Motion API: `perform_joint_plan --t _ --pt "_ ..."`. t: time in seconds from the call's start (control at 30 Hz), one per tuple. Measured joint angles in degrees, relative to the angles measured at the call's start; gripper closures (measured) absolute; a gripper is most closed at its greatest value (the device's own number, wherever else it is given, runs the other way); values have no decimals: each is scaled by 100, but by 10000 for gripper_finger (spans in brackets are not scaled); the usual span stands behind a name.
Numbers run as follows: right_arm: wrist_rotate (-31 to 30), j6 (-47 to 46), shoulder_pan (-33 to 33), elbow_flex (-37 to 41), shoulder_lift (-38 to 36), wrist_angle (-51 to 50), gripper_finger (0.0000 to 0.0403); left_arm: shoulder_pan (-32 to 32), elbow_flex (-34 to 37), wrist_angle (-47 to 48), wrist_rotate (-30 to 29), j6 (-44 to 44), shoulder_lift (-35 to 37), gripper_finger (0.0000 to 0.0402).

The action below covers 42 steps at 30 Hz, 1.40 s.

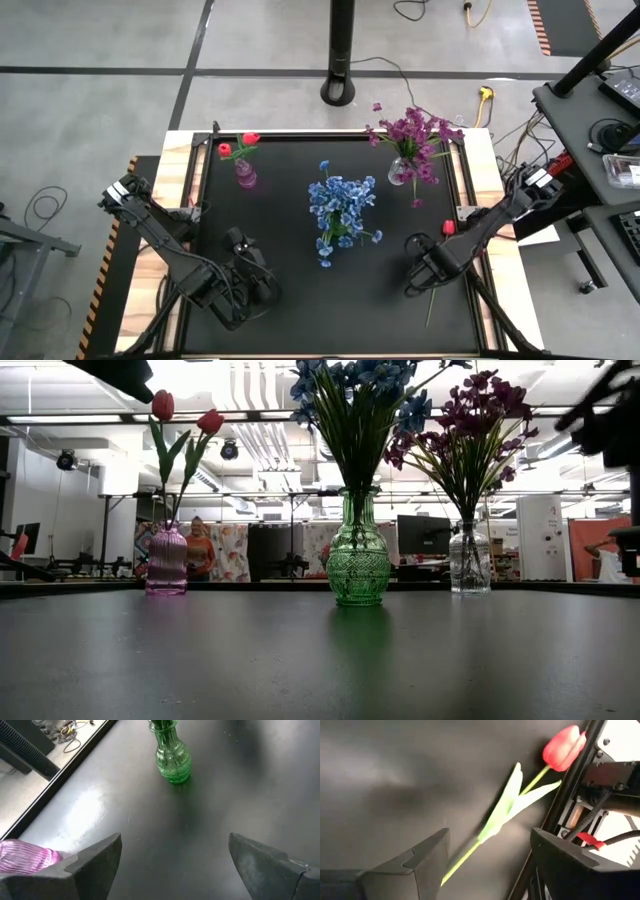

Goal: Sort flowers into vase by color
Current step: Put the pink tulip into the violet vase

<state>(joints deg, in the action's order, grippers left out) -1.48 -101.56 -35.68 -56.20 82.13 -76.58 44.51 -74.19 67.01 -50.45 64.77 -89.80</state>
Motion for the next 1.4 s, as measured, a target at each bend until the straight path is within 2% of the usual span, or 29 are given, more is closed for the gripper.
perform_joint_plan --t 0.2,0.37,0.83,0.97,1.4 --pt "14 -538 4 986 0 1056 150 0 0 -1 1 -100 0 54" --pt "295 -875 4 1563 -16 1815 158 -7 0 -1 0 -358 0 54" --pt "495 -888 -20 1431 7 1764 184 -15 0 -5 -289 -421 0 54" --pt "512 -864 -22 1431 7 1769 215 -15 0 -4 -301 -521 1 54" --pt "474 -237 -29 1431 7 2090 368 -15 0 -19 -301 -517 1 54"
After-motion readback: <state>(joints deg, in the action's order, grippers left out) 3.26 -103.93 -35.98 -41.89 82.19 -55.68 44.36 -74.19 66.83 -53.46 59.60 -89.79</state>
